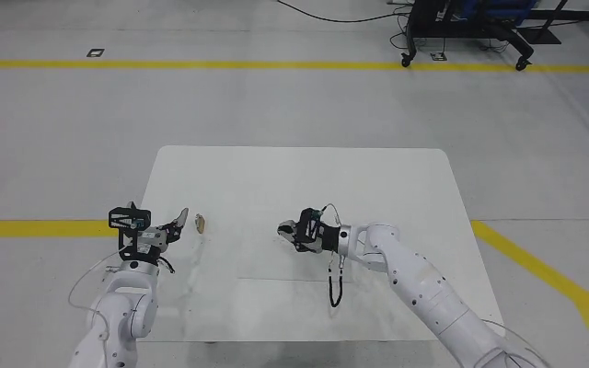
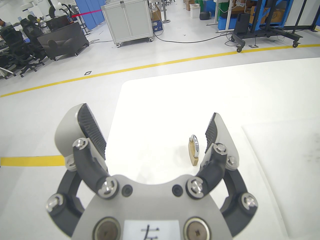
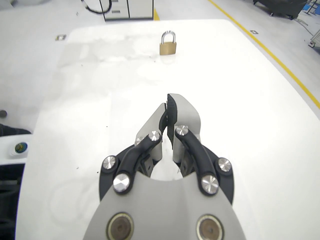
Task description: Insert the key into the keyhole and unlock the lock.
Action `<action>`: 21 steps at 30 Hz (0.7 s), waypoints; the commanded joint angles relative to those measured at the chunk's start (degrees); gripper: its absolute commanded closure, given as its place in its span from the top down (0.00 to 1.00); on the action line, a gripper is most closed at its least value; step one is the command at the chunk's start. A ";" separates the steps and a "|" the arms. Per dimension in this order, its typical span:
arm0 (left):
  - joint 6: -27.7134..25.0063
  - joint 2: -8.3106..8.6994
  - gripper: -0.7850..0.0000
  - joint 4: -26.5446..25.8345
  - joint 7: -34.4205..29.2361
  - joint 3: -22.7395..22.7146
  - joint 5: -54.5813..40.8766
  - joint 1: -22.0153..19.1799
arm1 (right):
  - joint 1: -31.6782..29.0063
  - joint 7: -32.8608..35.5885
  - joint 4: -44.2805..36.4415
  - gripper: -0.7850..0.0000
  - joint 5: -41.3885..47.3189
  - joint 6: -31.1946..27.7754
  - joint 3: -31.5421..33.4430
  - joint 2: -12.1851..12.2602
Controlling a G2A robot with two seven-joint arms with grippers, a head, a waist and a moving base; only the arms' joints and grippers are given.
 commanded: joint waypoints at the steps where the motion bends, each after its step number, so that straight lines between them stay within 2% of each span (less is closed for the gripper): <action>1: 0.00 0.00 1.00 0.00 0.00 0.00 0.00 0.00 | 0.10 1.43 -0.02 0.00 -0.06 0.09 -0.17 -0.04; 8: 0.00 0.00 1.00 0.00 0.00 0.00 0.00 0.00 | 0.10 1.43 -0.02 0.00 -0.06 0.09 -0.17 -0.04; 10: 0.00 0.00 1.00 0.00 0.00 0.00 0.00 0.00 | -0.82 -0.20 -0.63 0.00 3.22 0.18 0.50 -0.07; 14: 0.00 0.00 1.00 0.00 0.00 0.00 0.00 0.00 | -2.06 -5.09 -0.83 0.00 12.42 -5.99 3.30 0.33; 19: 0.00 0.00 1.00 0.00 0.00 0.00 0.00 0.00 | -4.52 -7.97 -1.88 0.00 21.04 -13.66 7.25 1.33; 21: 0.00 0.00 1.00 0.00 0.00 0.00 0.00 0.00 | -5.69 -8.25 -2.53 0.00 23.56 -14.26 8.73 1.83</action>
